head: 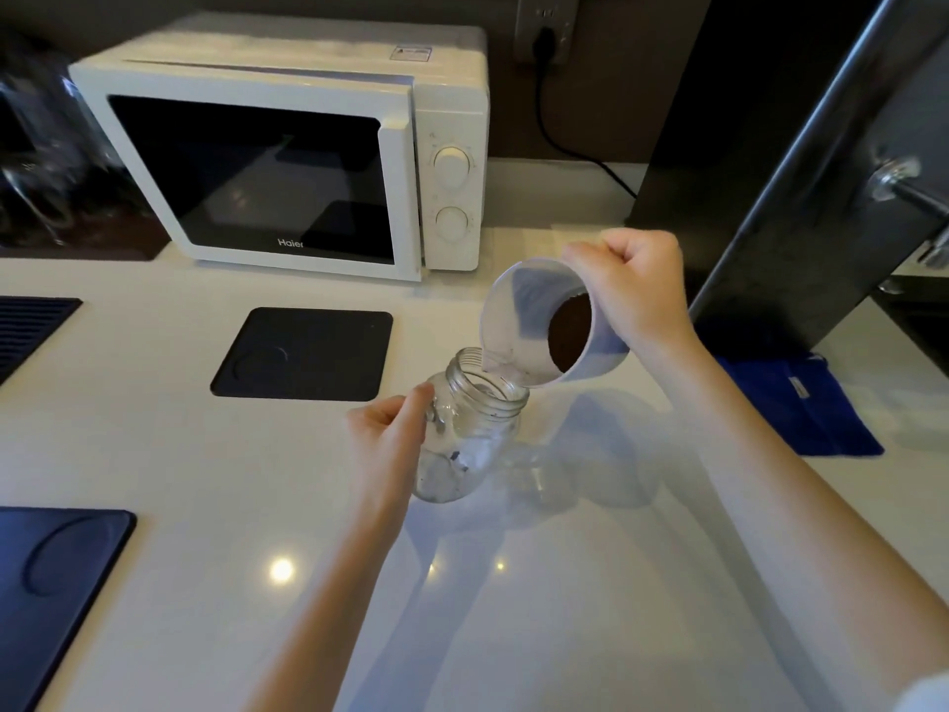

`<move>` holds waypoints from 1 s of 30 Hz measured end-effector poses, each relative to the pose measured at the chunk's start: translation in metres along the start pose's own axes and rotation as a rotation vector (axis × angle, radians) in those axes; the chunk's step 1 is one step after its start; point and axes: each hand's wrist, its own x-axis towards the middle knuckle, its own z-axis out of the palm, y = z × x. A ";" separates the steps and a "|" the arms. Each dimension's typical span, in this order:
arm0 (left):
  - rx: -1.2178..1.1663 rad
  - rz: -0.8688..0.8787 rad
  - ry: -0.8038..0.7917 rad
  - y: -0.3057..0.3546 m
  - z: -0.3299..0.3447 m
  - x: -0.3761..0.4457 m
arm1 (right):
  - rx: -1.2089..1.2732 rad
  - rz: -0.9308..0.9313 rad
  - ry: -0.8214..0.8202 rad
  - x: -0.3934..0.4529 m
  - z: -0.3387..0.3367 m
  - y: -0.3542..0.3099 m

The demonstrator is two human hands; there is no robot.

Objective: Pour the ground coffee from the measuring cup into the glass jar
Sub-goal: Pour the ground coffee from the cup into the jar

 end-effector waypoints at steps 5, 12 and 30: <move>0.017 -0.024 0.056 -0.002 0.002 0.001 | -0.075 -0.128 -0.022 0.001 0.000 -0.008; 0.073 0.036 0.044 -0.004 0.010 -0.001 | -0.193 -0.367 -0.057 0.000 0.010 -0.023; 0.041 -0.023 0.037 -0.006 0.020 0.000 | -0.392 -0.715 -0.116 0.001 0.021 -0.035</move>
